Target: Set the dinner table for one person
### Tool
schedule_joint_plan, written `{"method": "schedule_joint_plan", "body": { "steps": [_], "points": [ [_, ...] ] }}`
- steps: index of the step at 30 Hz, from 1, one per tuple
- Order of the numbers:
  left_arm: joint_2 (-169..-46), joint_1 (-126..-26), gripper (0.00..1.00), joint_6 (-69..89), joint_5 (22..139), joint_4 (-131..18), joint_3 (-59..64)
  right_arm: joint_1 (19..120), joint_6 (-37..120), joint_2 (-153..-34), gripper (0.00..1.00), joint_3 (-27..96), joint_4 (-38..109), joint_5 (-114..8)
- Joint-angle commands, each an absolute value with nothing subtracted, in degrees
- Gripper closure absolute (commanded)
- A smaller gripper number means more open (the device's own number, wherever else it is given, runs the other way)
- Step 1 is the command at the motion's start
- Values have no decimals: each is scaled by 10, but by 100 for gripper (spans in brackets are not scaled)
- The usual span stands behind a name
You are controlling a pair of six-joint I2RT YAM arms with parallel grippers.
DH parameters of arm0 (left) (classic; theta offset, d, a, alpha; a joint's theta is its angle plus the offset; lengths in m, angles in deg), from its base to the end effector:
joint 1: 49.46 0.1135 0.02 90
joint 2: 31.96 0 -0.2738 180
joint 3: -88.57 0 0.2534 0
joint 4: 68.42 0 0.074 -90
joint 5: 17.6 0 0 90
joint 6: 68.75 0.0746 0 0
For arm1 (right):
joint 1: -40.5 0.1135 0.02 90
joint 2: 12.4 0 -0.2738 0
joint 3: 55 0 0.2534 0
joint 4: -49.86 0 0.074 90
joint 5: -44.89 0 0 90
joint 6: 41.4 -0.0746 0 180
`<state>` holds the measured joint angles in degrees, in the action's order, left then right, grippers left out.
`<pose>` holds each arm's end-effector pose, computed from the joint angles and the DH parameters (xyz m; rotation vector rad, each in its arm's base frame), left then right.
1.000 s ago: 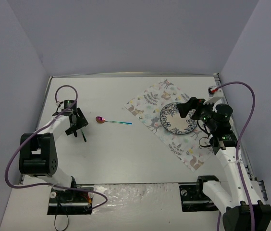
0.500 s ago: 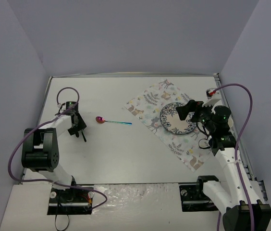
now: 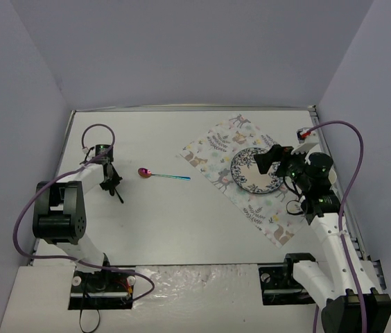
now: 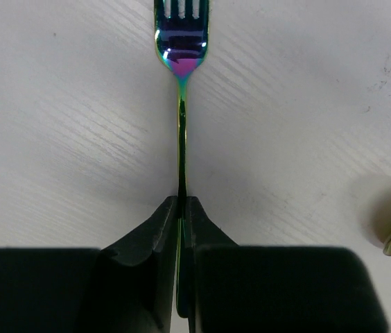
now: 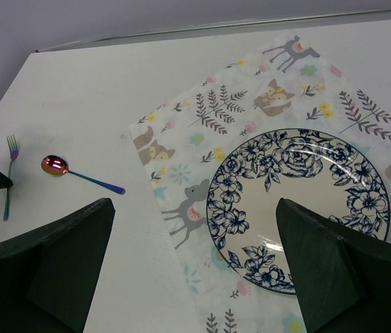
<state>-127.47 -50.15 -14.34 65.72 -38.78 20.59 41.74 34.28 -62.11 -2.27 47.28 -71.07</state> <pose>0.3514 0.0044 0.1445 -0.8098 2.4295 -0.0928 0.2363 0.0378 0.3368 -0.1812 1.5817 0.5657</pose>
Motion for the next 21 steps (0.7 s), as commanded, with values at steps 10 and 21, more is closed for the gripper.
{"method": "schedule_joint_plan", "body": {
  "steps": [10,21],
  "points": [
    [-1201,-514,100,-66,644,-305,106,421,336,-590,0,-32,509,-708],
    [-1238,-664,100,87,705,-289,-98,423,305,-513,0,-67,504,-685]
  ]
}}
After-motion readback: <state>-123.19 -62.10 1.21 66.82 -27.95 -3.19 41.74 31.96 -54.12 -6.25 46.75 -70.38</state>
